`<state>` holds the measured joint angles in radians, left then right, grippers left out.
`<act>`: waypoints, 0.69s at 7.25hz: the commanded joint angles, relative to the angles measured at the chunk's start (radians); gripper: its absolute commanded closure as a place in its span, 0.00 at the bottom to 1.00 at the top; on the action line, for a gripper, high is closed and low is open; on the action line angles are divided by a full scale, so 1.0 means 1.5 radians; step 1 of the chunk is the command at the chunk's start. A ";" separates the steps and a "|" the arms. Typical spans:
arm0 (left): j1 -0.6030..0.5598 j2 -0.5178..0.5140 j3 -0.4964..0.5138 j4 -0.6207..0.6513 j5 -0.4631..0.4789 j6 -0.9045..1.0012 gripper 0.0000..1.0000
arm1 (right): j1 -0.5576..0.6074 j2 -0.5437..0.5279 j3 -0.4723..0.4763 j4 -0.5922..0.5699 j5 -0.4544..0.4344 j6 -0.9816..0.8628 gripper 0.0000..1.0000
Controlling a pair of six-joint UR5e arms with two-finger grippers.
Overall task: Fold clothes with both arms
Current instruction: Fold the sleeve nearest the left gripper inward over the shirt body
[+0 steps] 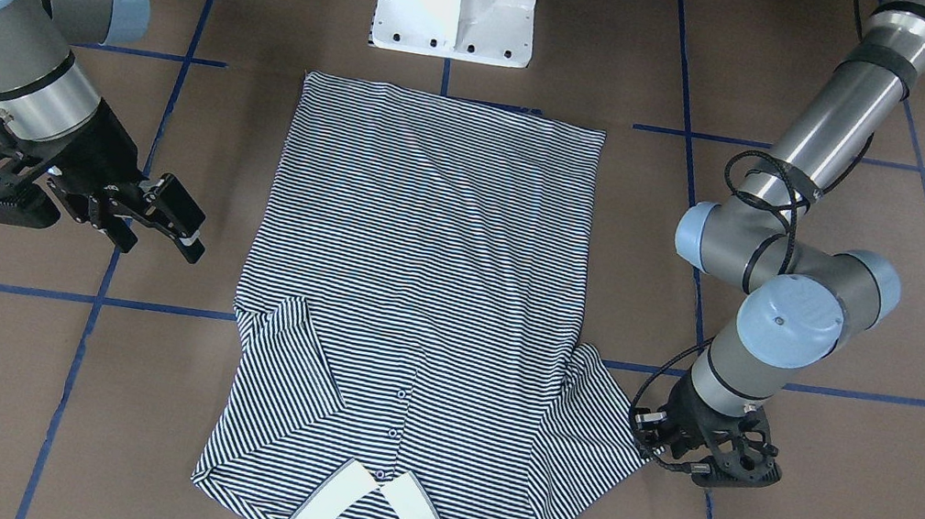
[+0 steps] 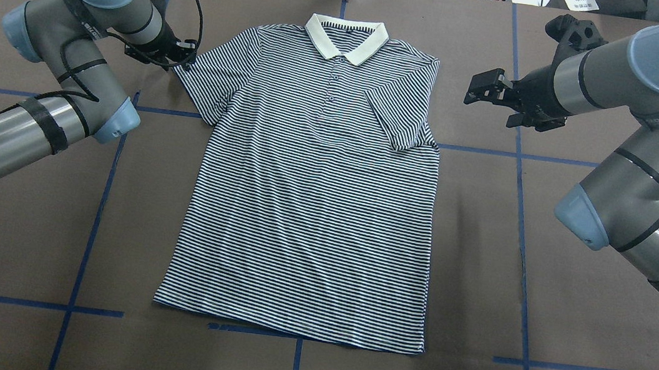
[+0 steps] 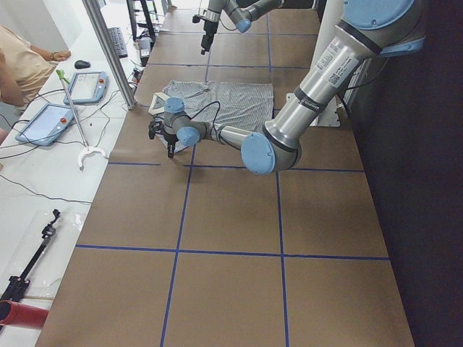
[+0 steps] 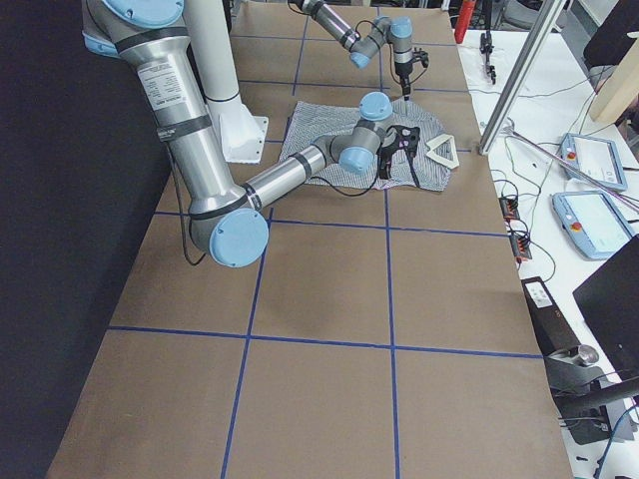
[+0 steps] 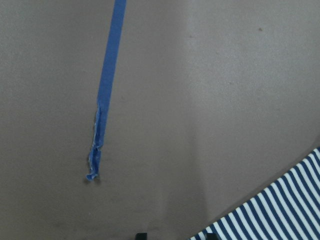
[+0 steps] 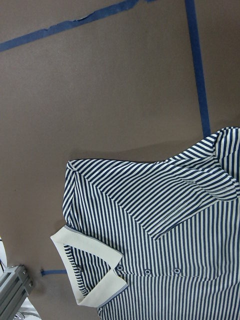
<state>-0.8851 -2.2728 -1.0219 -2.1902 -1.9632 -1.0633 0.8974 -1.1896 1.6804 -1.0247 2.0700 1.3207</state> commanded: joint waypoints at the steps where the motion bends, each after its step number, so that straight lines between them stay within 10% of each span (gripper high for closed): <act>1: 0.003 0.000 -0.001 0.000 -0.001 0.000 1.00 | 0.000 -0.003 0.001 0.000 0.001 0.000 0.00; 5: 0.004 -0.009 -0.096 0.059 -0.038 -0.005 1.00 | 0.000 -0.006 0.000 0.000 -0.002 0.000 0.00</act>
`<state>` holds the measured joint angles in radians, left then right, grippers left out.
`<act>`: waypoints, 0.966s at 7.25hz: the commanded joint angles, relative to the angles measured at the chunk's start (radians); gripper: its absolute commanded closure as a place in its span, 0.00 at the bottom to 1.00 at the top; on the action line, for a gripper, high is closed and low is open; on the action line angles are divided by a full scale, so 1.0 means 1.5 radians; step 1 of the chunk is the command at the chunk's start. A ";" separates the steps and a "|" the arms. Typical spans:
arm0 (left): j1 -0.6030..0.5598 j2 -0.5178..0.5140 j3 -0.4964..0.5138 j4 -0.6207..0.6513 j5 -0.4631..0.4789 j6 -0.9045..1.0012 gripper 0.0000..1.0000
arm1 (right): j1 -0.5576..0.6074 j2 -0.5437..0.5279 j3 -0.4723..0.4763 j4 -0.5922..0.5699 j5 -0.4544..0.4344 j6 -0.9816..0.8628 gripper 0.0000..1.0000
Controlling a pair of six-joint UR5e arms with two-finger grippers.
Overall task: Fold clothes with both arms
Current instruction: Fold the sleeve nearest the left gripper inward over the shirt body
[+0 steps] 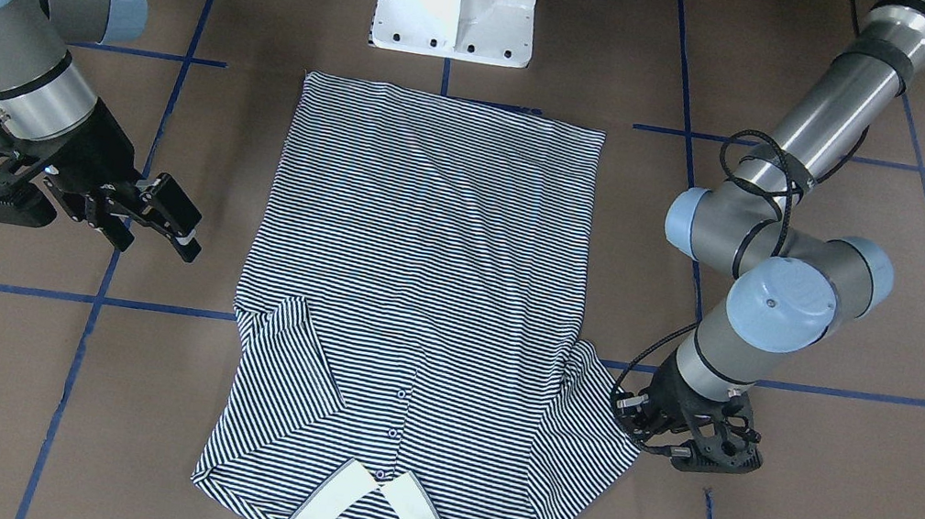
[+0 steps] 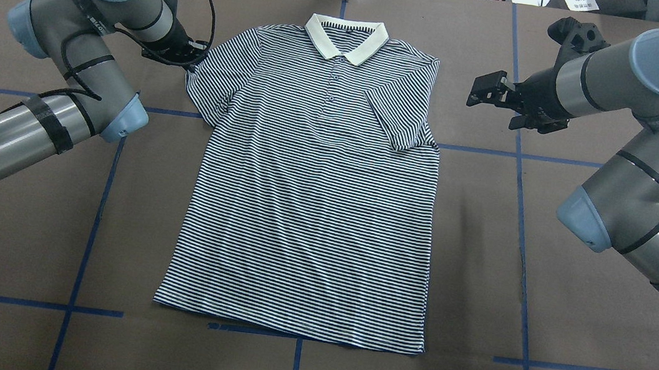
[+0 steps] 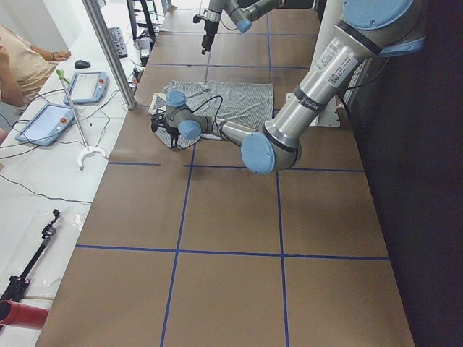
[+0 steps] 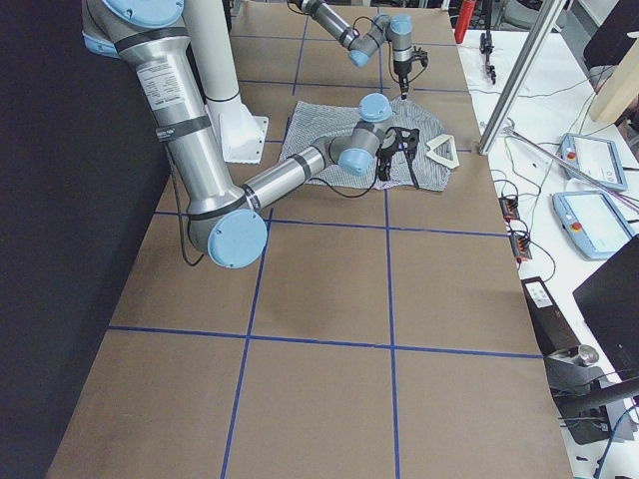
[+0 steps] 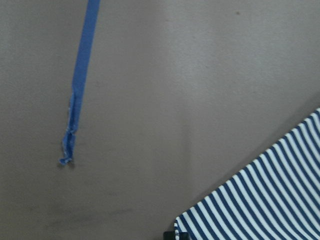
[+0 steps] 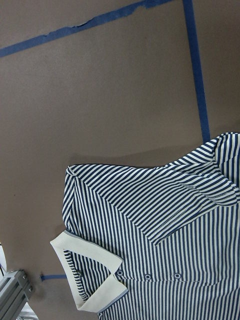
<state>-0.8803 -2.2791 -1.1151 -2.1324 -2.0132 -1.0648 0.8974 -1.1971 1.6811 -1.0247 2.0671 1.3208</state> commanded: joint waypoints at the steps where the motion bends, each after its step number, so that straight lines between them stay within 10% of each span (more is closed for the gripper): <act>1: 0.005 -0.044 -0.035 0.051 -0.004 -0.009 1.00 | -0.001 -0.002 0.000 0.001 0.000 0.000 0.00; 7: 0.039 -0.157 0.101 -0.003 0.019 -0.055 1.00 | -0.001 0.002 -0.003 0.000 0.004 -0.006 0.00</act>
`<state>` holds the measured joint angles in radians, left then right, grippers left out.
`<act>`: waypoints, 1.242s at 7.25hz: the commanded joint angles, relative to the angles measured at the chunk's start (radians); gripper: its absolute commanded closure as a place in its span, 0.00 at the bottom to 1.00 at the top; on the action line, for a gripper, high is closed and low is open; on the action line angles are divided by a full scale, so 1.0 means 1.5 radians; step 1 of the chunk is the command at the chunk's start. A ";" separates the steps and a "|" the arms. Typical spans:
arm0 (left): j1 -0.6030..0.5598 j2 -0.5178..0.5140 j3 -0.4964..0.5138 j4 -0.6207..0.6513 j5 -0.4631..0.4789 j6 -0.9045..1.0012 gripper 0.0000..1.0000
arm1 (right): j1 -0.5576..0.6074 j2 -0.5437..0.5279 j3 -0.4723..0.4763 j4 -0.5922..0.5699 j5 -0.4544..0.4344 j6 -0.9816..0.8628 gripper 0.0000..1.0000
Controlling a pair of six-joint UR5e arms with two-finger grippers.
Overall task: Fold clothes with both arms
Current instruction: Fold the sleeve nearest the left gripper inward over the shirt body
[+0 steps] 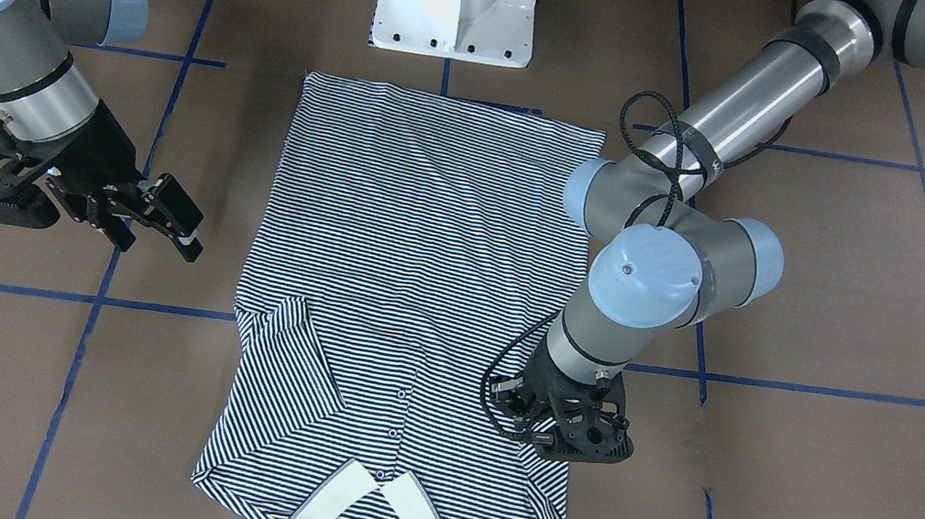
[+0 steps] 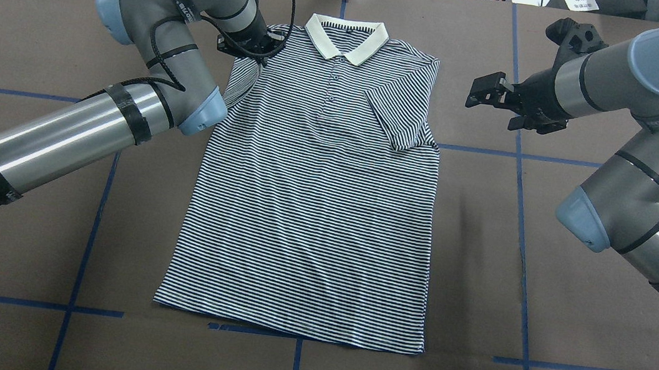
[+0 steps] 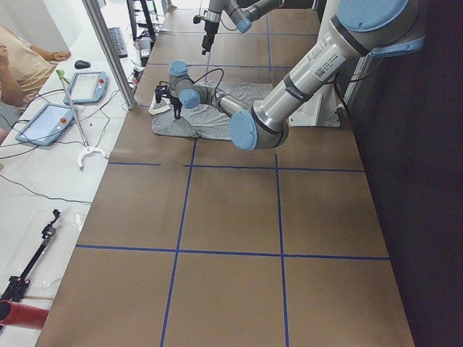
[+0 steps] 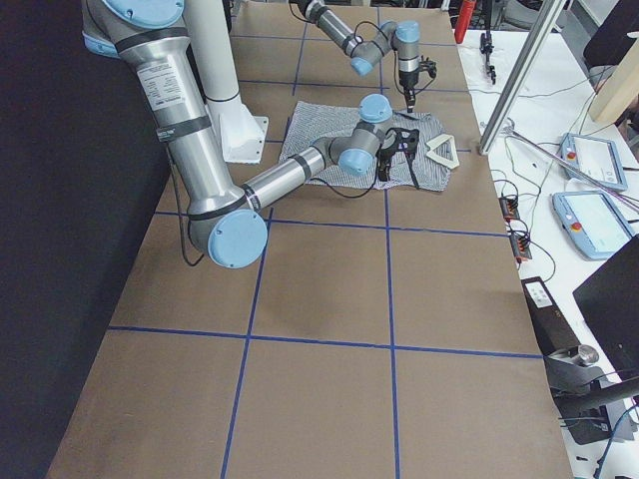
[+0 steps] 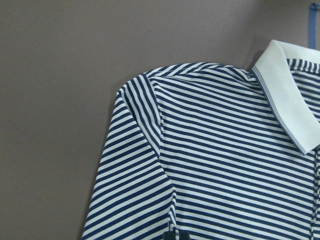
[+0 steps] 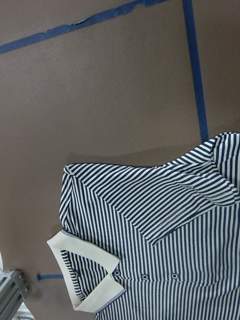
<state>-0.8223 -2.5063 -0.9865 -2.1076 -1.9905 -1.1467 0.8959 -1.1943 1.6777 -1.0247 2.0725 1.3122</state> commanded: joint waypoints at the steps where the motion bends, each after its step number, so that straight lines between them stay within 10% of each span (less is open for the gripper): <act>1: 0.001 -0.011 0.015 -0.021 0.004 0.000 1.00 | 0.000 0.002 -0.001 0.000 0.000 0.000 0.00; 2: 0.001 -0.015 0.014 -0.020 0.004 -0.002 0.94 | 0.000 0.002 -0.002 0.000 -0.001 0.000 0.00; 4: 0.006 -0.015 0.010 -0.021 0.004 -0.002 0.31 | -0.001 0.005 -0.005 0.001 -0.005 -0.001 0.00; 6: 0.006 0.006 -0.032 -0.015 0.005 -0.026 0.19 | -0.007 0.009 -0.002 0.000 -0.007 0.011 0.00; 9: 0.023 0.138 -0.283 0.019 -0.004 -0.086 0.20 | -0.081 -0.025 0.095 -0.017 -0.079 0.212 0.00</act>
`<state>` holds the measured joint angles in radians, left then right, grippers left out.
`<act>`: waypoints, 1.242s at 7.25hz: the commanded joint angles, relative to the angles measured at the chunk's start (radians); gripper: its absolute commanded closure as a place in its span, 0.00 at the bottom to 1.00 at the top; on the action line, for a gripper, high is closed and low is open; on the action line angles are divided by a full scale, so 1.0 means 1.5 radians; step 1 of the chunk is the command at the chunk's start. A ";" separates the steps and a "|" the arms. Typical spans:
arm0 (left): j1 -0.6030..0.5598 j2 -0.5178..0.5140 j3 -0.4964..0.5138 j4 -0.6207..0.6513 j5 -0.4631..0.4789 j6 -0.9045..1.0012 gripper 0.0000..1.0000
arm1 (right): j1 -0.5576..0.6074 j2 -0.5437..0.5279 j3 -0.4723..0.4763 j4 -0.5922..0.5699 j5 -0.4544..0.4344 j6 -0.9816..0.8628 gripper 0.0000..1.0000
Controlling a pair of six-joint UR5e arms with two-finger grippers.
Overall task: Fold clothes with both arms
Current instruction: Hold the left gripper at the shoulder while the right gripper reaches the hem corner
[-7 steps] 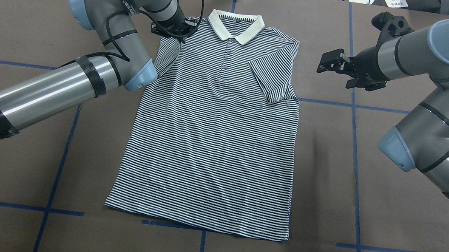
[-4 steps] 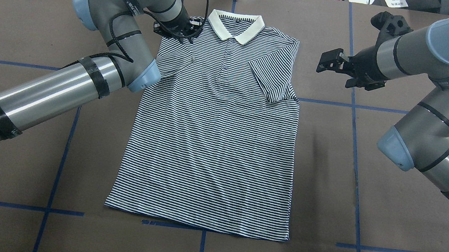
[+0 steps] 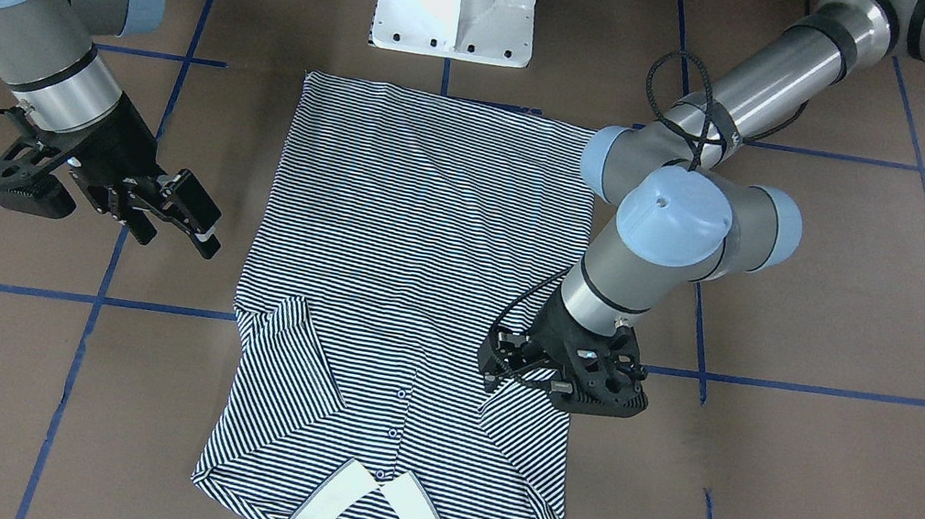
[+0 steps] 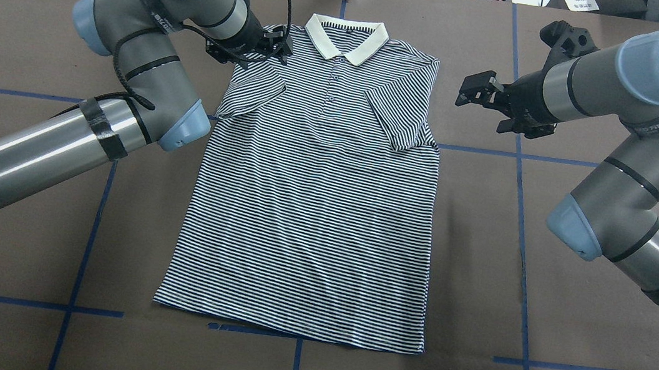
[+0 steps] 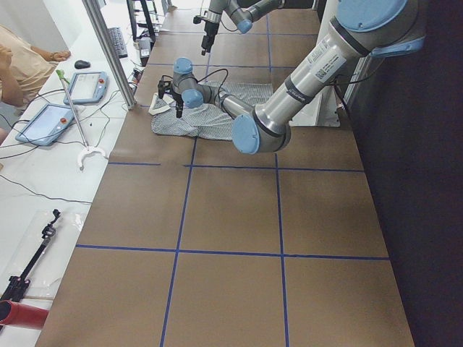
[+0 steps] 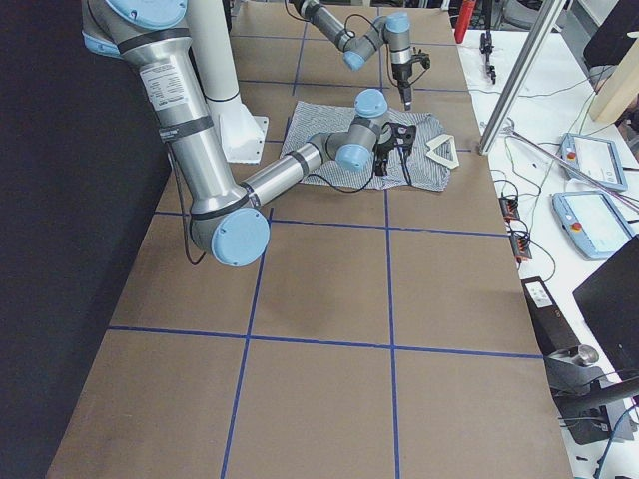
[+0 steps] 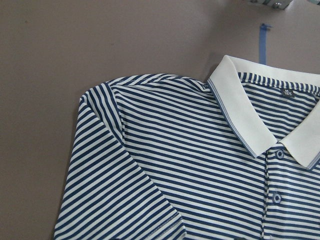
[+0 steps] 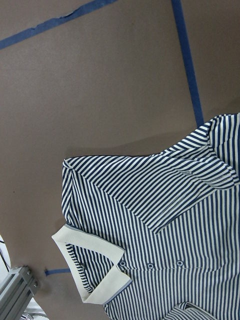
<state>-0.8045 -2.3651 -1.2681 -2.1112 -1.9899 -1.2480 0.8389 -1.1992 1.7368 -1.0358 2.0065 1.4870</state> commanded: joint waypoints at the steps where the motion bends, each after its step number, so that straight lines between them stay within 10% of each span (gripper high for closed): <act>1: 0.042 0.087 -0.178 0.028 -0.006 -0.022 0.21 | -0.117 -0.077 0.150 -0.062 -0.106 0.163 0.00; 3: 0.068 0.136 -0.290 0.028 0.002 -0.096 0.20 | -0.284 -0.132 0.299 -0.242 -0.258 0.279 0.00; 6: 0.076 0.162 -0.320 0.026 0.006 -0.092 0.20 | -0.518 -0.137 0.308 -0.370 -0.458 0.546 0.09; 9: 0.076 0.161 -0.320 0.026 0.007 -0.092 0.20 | -0.559 -0.100 0.246 -0.391 -0.478 0.607 0.19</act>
<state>-0.6904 -2.1233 -1.7482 -2.0724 -1.9801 -1.3860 0.0031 -1.3811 2.1426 -1.6158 1.2997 2.3878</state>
